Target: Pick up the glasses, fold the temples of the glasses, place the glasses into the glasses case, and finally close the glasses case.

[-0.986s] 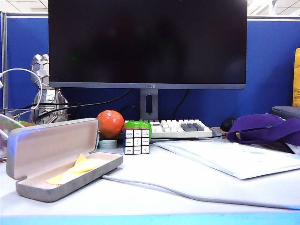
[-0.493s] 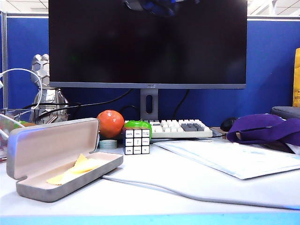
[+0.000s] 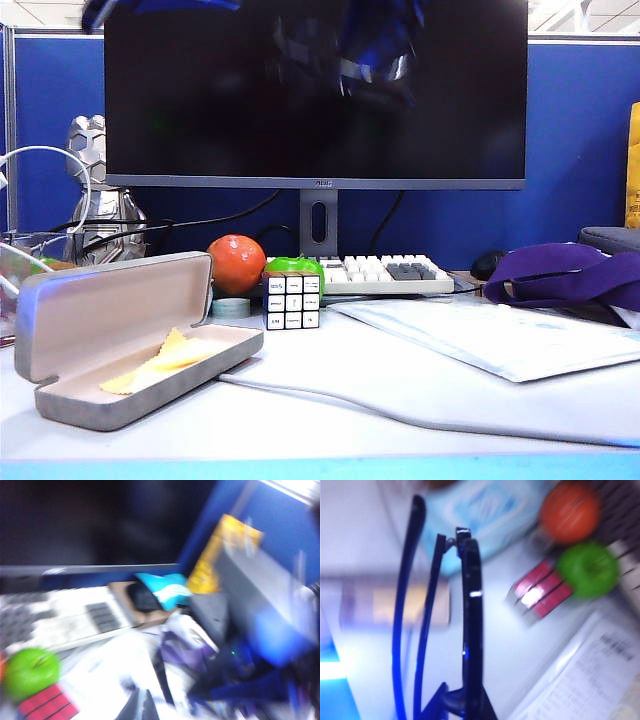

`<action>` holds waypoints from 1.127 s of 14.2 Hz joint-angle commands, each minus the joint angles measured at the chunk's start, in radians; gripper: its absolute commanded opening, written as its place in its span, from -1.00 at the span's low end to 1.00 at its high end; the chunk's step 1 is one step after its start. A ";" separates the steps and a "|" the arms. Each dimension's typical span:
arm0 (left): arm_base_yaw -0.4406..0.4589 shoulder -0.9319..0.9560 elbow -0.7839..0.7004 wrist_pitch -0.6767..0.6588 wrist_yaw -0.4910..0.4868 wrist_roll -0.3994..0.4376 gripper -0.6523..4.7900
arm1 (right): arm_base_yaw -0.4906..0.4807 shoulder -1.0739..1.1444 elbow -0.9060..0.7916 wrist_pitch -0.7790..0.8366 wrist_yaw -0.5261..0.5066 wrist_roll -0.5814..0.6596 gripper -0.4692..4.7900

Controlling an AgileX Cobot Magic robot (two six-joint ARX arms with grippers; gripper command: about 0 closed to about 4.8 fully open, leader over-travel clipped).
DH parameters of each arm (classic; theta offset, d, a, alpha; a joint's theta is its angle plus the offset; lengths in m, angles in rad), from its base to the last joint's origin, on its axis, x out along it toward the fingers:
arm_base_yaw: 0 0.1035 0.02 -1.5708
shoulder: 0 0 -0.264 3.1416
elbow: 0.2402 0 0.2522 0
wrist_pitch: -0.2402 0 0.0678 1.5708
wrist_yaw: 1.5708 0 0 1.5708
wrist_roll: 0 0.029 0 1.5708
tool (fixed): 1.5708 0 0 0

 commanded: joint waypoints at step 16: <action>0.000 -0.072 0.002 -0.239 -0.114 0.249 -0.78 | 0.030 0.267 -0.183 0.082 -0.363 0.894 -0.82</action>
